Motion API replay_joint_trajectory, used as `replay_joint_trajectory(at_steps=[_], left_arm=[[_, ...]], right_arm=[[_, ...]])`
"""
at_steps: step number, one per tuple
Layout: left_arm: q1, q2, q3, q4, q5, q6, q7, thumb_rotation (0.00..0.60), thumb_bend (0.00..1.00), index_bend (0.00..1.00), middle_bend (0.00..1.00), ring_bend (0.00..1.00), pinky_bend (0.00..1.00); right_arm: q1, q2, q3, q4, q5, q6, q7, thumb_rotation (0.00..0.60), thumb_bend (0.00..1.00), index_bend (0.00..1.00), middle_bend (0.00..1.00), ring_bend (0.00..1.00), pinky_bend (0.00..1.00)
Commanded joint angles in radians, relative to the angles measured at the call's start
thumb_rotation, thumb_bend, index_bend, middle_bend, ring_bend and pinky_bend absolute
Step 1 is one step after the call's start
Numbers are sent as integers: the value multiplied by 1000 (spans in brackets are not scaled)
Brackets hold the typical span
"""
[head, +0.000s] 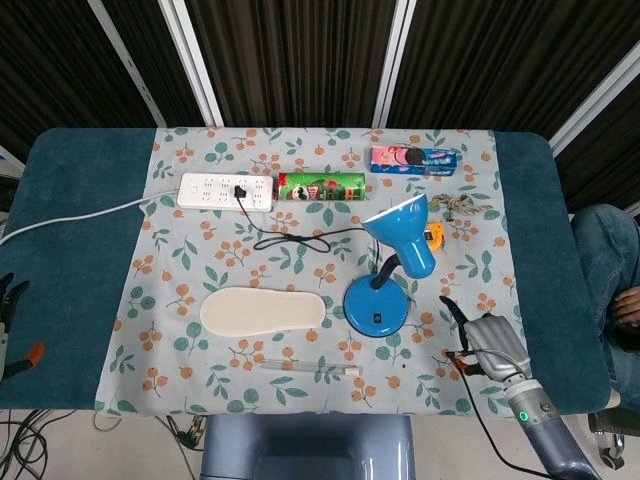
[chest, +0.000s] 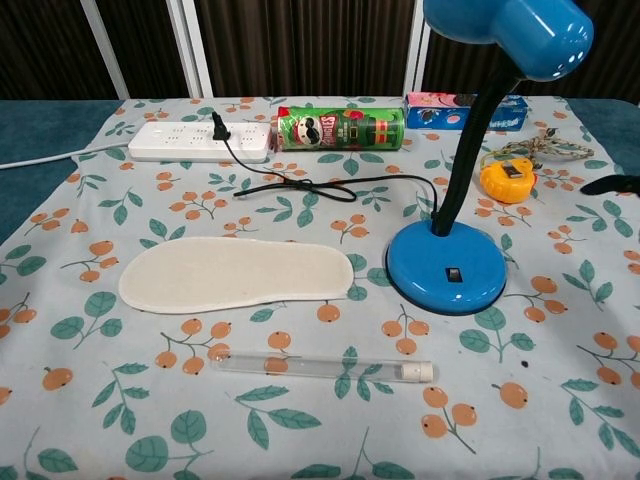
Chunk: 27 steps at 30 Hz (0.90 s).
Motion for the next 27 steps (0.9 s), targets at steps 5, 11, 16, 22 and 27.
replay_joint_trajectory(at_steps=[5,11,16,22,27], left_arm=[[0,2,0,0,-1,-2,-3,600,249,100,2,0,144],[-2,2,0,0,-4,-8,-3,600,250,100,2,0,144],[-2,1,0,-1,-5,-6,-1,600,249,100,2,0,144],[-2,1,-1,-1,-8,-7,-1,600,250,100,2,0,144],[-2,2,-2,-1,-9,-6,-5,600,249,100,2,0,144]], right_arm=[[57,-86,-12,-3,70,-80,-82,600,336,42,674,734,588],[83,-136,-11,2,135,-90,-143,600,350,43,685,737,651],[104,-162,-10,4,190,-94,-181,600,361,42,685,737,700],[129,-187,-9,20,229,-109,-190,600,362,42,685,737,748],[144,-192,-14,22,241,-122,-180,600,362,43,685,737,781]])
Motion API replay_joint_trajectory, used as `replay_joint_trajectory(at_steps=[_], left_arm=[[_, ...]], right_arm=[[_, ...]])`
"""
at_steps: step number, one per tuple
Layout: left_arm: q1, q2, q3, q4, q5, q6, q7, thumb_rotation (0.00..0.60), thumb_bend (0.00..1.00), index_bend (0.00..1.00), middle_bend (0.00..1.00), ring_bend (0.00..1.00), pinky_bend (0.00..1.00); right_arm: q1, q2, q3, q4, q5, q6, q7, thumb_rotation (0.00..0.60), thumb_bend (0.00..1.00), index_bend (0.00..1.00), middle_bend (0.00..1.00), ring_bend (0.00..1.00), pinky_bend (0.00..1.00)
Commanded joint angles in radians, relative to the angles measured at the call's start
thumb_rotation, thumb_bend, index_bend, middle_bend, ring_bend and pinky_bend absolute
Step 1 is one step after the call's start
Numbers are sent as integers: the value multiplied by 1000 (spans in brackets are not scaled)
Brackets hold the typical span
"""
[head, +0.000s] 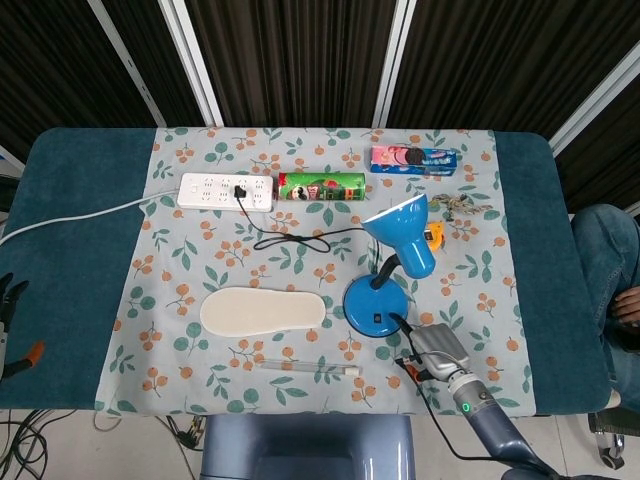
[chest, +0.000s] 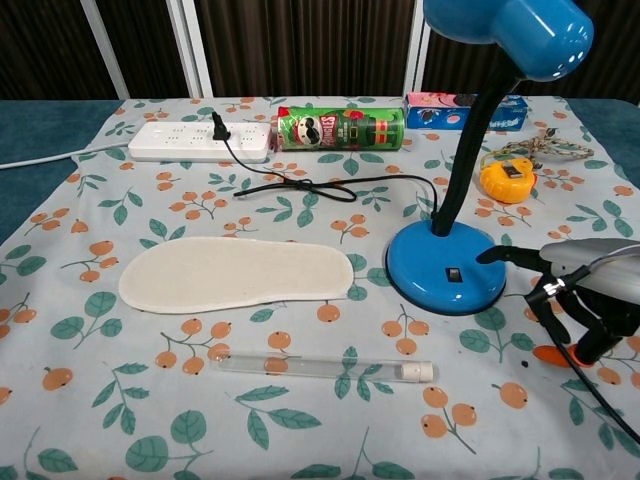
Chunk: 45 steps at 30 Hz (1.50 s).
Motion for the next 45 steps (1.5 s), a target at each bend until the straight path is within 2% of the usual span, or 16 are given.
replay_joint_trajectory(at_steps=[1,23,45], left_arm=[[0,1,0,0,-1,0,-1,600,249,100,2,0,144],[0,1,-1,1,-2,0,-2,600,250,100,0,0,144],[0,2,-2,0,-8,-2,0,600,250,100,0,0,144]], right_arm=[[7,-3,-4,3,1,-5,7,600,361,43,684,737,788],[52,-23,-29,17,33,-2,12,600,362,43,685,737,897],[81,-44,-44,19,65,3,0,600,362,42,685,737,966]])
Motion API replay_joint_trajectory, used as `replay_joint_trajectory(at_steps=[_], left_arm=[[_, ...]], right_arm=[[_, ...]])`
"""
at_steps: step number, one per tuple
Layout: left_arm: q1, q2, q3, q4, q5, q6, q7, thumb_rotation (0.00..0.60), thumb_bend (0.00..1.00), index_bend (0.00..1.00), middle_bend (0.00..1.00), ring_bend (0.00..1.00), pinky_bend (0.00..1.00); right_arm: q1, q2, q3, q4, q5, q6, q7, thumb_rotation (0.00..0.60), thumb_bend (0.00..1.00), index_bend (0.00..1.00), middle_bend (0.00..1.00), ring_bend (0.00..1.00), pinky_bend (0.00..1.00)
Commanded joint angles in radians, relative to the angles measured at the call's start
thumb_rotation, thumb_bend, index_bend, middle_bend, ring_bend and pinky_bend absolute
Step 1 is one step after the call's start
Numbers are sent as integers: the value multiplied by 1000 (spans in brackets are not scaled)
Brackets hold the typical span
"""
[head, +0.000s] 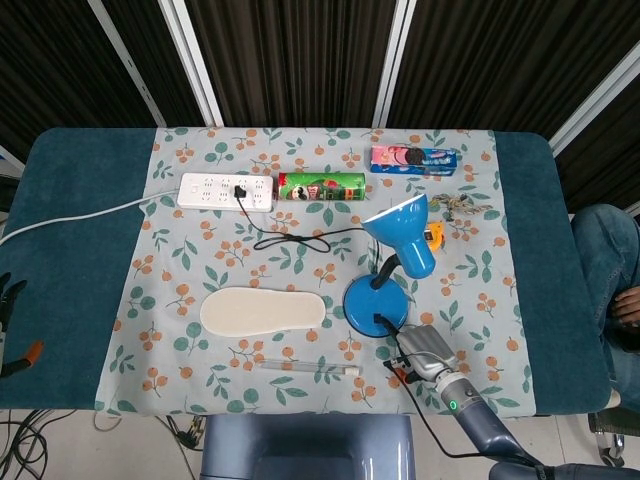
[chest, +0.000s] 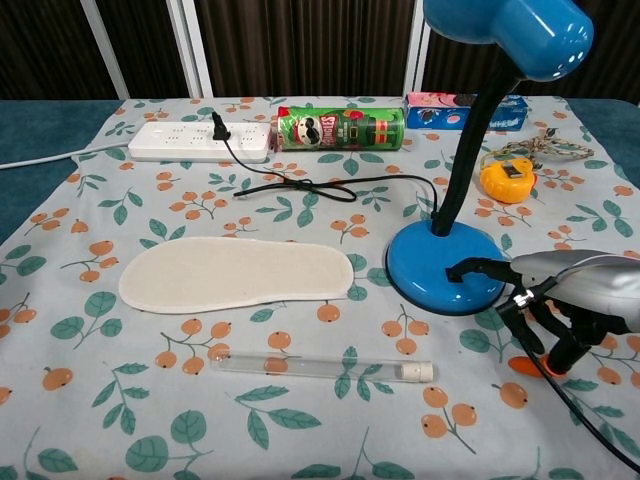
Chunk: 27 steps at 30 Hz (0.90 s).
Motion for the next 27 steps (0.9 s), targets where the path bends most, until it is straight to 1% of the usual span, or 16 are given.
replay_joint_trajectory(at_steps=[1,11,19,22,27], left_arm=[[0,0,0,0,0,0,0,600,250,100,0,0,144],[0,1,0,-1,-2,-2,0,600,250,100,0,0,144],[0,2,0,-2,-2,-1,-1,600,249,100,0,0,144],[0,2,0,-2,-2,-1,-2,600,249,100,0,0,144],[1,3,2,-2,-1,-2,-2,600,249,100,0,0,144]], right_arm=[[3,-3,-2,0,4,1,-2,600,362,43,685,737,970],[24,-2,-13,7,36,-17,-12,600,362,42,685,737,994],[59,29,-19,-15,94,-70,-16,600,362,42,685,737,1000],[58,41,-8,-29,84,-32,-16,600,362,42,685,736,1000],[37,90,24,-85,43,54,10,600,361,43,644,687,1000]])
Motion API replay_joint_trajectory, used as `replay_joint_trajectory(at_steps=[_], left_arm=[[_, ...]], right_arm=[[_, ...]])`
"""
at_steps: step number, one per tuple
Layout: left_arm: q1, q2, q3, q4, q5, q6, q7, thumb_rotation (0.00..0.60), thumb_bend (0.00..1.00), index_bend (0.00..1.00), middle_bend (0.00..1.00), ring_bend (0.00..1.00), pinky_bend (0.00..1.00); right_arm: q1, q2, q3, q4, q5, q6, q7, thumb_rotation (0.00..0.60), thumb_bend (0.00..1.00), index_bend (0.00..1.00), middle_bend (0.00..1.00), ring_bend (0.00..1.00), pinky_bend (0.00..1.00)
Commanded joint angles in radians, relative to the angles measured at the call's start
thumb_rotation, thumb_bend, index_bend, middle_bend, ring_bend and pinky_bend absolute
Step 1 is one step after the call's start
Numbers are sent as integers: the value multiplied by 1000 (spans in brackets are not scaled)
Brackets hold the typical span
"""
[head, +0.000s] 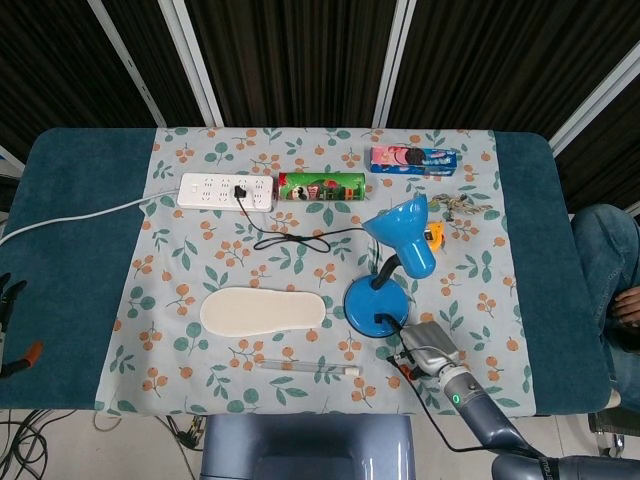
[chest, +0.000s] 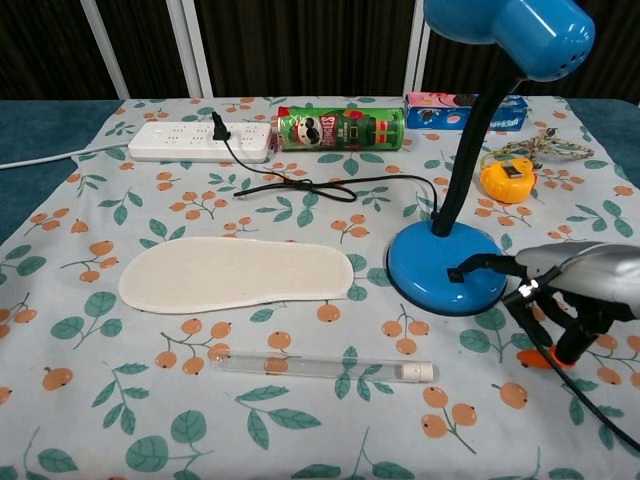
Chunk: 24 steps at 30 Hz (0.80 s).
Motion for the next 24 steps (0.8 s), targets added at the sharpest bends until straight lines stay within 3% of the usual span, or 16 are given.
replay_joint_trajectory(at_steps=[1,5,11,13,16,18,20,21,22,24], left_arm=[[0,1,1,-1,1,0,1,600,249,100,0,0,145],[1,0,2,-1,2,1,3,600,249,100,0,0,145],[1,1,3,-6,1,-1,8,600,249,100,0,0,147],[1,1,2,-6,1,1,8,600,250,100,0,0,146],[2,1,2,-7,-2,0,7,600,249,100,0,0,146],[1,2,2,-7,-2,-1,9,600,250,100,0,0,147],[2,2,2,-8,0,1,9,600,250,100,0,0,147],[2,2,3,-8,0,2,9,600,250,100,0,0,146],[2,2,3,-9,0,2,8,600,250,101,0,0,146],[2,3,4,-10,-1,-1,8,600,250,102,0,0,146]], right_arm=[[-20,52,29,-54,-34,62,30,600,362,42,636,679,1000],[-52,131,49,-114,-75,135,69,600,362,42,607,654,1000],[-103,303,29,-221,-80,174,94,600,361,42,561,601,1000],[-116,343,19,-240,-81,181,97,600,361,25,460,499,1000],[-140,392,-7,-253,-104,188,101,600,344,0,179,197,1000],[-176,395,-25,-234,-153,237,105,600,314,0,79,78,970],[-235,365,-46,-183,-241,332,116,600,296,0,34,29,575],[-263,348,-53,-161,-276,377,130,600,293,0,21,16,275],[-284,337,-59,-144,-299,408,147,600,291,0,13,9,50],[-330,313,-72,-98,-354,474,197,600,285,0,6,3,0]])
